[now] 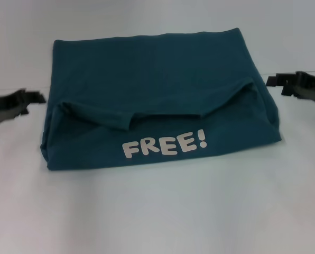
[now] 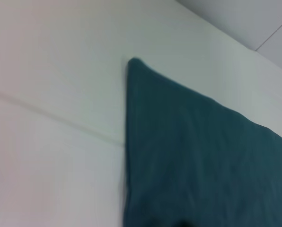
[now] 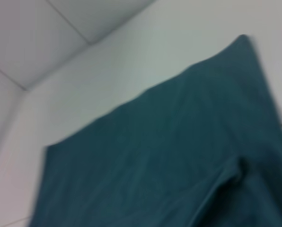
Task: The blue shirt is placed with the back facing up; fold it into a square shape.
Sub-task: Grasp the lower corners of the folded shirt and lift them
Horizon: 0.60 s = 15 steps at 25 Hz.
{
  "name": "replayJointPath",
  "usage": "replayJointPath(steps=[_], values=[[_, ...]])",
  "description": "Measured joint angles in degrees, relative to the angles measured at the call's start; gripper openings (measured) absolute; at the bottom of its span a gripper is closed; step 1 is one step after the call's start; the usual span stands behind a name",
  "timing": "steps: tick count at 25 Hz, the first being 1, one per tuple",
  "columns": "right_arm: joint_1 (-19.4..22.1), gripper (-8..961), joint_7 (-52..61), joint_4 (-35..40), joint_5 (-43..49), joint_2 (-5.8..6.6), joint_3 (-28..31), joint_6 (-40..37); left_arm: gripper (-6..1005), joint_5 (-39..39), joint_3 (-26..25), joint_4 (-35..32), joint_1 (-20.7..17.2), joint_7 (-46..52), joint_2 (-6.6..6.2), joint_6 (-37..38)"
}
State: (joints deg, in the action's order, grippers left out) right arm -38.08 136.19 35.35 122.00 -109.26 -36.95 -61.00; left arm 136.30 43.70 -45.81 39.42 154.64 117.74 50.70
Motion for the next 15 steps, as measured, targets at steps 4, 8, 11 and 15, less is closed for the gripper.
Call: replayJointPath(steps=[4, 8, 11, 15], values=[[5.82, 651, -3.94, 0.17, -8.06, -0.11, 1.29, -9.04, 557, -5.36, -0.14, -1.54, -5.43, -1.63, 0.64, 4.18], [9.34, 655, -5.67, 0.06, -10.07, 0.01, 1.34, -14.60, 556, -8.57, -3.17, -0.42, -8.56, -3.34, 0.87, 8.38], [10.49, 655, -7.47, -0.10, -10.13, -0.07, 1.36, -17.05, 558, -11.39, -7.09, 2.45, -9.25, -7.20, 0.75, 12.79], [11.01, 656, -9.38, -0.38, -10.14, -0.20, 1.36, -17.73, 562, -13.28, -8.65, 5.34, -9.07, -11.80, 0.49, 15.25]])
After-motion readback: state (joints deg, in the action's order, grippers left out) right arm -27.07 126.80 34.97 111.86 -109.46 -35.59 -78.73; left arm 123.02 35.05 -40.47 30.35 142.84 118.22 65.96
